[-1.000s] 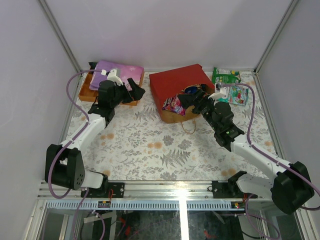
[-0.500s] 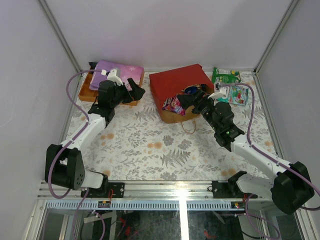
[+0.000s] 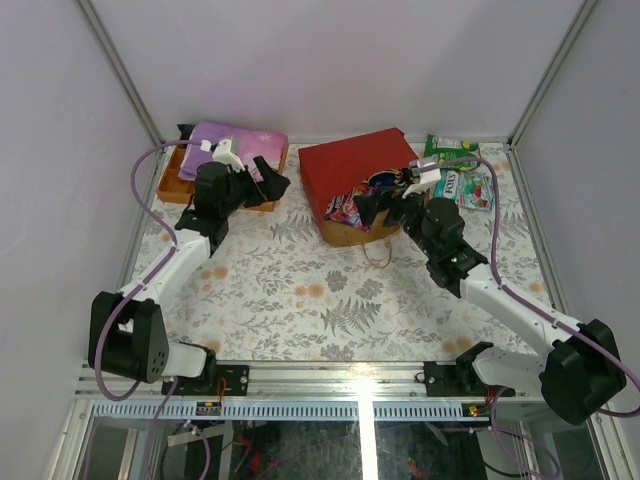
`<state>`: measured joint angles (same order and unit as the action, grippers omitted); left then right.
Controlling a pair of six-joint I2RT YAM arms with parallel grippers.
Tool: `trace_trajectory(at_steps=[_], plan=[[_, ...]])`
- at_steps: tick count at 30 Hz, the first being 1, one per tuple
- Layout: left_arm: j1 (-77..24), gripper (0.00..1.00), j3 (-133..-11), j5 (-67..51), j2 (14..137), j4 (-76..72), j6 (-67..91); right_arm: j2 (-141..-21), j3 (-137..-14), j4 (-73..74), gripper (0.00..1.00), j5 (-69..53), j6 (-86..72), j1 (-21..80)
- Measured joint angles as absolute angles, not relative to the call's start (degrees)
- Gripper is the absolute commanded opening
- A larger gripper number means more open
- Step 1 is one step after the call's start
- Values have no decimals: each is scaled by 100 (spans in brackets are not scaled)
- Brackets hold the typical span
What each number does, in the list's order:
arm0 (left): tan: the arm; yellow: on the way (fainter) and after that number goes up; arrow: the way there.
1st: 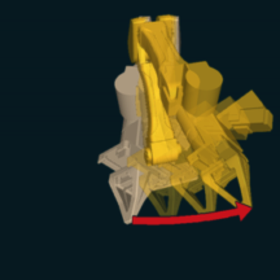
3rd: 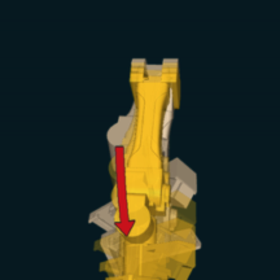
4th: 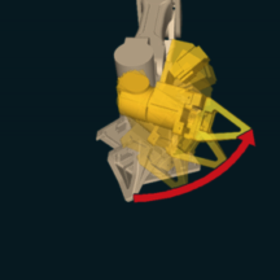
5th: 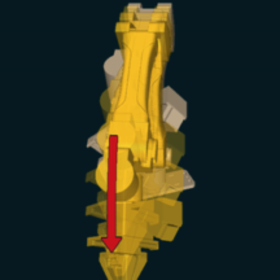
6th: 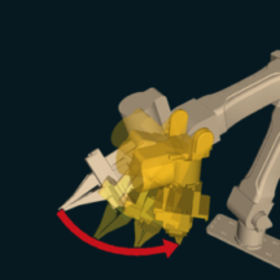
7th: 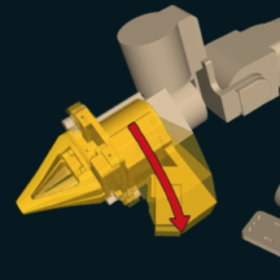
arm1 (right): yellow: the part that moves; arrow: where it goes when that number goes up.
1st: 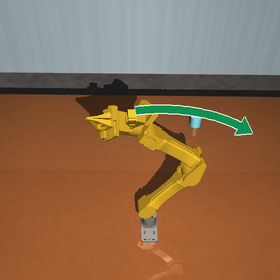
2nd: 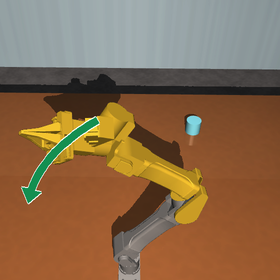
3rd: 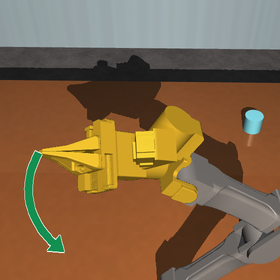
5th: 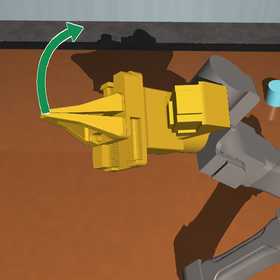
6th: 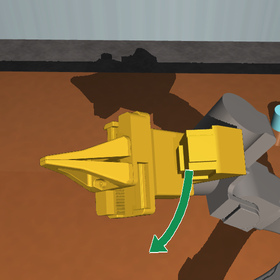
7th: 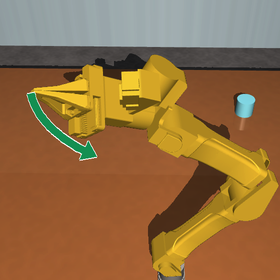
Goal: Take the snacks out of the paper bag
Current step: Adjust the paper bag at the center of the board.
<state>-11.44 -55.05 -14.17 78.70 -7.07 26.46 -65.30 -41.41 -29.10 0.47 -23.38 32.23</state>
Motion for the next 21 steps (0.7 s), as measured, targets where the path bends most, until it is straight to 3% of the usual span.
trace_trajectory(at_steps=[12, 21], plan=[[-1175, 100, -5332, -1470, 7408, -989, 2768, -7500, -6375, -913, 95, 309, 1118, 3225], [-1216, 100, -5273, -1575, 7150, -1087, 2764, -7456, -7789, 1481, 92, -1673, 2814, 2338]])
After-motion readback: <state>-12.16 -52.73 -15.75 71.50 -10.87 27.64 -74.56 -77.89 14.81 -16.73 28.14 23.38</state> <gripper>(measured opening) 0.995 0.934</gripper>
